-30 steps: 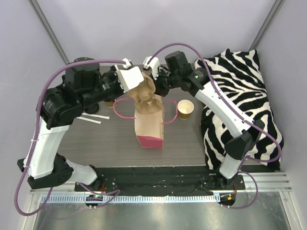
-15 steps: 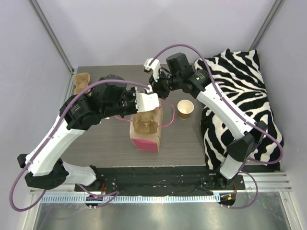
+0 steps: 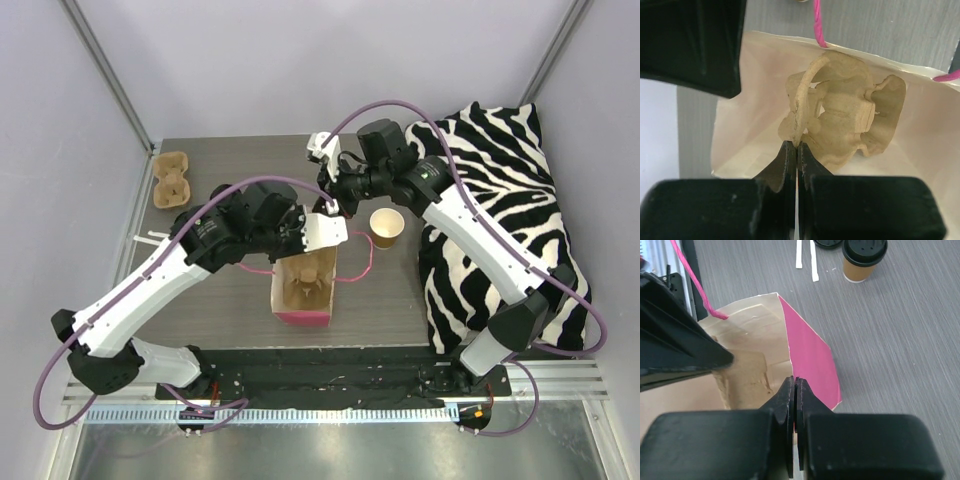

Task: Pack the takeout coffee

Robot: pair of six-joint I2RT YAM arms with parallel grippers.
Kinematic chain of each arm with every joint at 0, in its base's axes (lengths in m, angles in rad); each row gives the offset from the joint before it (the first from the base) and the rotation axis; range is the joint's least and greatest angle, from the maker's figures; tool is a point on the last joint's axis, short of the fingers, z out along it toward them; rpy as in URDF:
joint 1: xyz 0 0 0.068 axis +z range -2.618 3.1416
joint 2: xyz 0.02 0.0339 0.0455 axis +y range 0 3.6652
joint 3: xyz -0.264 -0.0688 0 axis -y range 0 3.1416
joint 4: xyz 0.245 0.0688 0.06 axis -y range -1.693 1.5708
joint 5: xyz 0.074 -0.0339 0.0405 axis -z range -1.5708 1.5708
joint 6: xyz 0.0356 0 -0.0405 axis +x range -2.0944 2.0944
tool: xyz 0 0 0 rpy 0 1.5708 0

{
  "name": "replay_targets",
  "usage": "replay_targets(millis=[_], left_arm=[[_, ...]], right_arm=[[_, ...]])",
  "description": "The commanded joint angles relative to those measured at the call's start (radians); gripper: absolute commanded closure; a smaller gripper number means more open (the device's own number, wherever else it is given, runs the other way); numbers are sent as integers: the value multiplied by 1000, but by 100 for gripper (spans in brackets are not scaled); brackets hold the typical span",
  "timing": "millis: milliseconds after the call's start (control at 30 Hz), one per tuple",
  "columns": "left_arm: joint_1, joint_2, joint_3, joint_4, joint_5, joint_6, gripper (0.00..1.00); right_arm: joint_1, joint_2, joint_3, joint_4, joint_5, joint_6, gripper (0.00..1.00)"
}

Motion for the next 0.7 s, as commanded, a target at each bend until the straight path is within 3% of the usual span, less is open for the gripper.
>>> replay_targets(millis=[0, 233, 667], left_arm=[[4, -2, -44, 88, 71, -27, 100], [73, 24, -87, 110, 145, -45, 100], [97, 53, -160, 117, 196, -50, 100]], right_arm=[[-2, -54, -16, 56, -61, -11, 99], [-2, -74, -56, 69, -80, -9, 99], [-2, -75, -78, 84, -97, 3, 99]])
